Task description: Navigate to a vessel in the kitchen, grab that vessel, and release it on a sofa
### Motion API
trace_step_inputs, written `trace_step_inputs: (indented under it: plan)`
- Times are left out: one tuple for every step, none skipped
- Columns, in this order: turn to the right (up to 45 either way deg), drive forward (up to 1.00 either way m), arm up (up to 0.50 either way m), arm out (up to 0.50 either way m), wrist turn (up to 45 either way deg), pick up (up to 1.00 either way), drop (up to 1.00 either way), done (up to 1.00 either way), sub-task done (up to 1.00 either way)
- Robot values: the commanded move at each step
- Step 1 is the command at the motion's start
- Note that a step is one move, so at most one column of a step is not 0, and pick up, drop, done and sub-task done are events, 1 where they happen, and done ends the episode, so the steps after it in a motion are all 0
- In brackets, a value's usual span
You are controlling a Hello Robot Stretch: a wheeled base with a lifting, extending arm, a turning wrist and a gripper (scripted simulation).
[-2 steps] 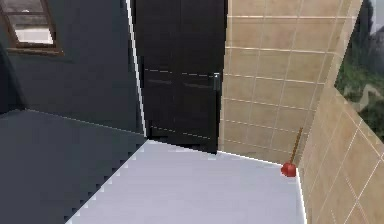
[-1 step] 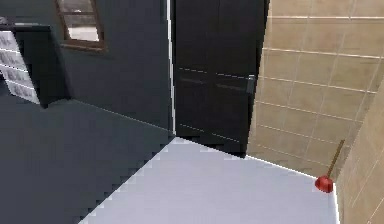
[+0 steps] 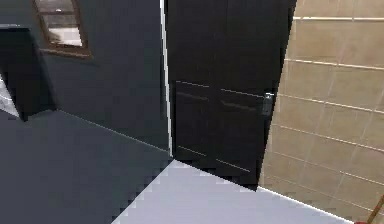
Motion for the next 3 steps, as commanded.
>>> trace_step_inputs:
  plan:
    - [-45.0, 0.00, 0.00, 0.00, 0.0, 0.00, 0.00, 0.00, 0.00]
    - [-6.0, 0.00, 0.00, 0.00, 0.0, 0.00, 0.00, 0.00, 0.00]
    - [0.0, 1.00, 0.00, 0.00, 0.0, 0.00, 0.00, 0.00, 0.00]
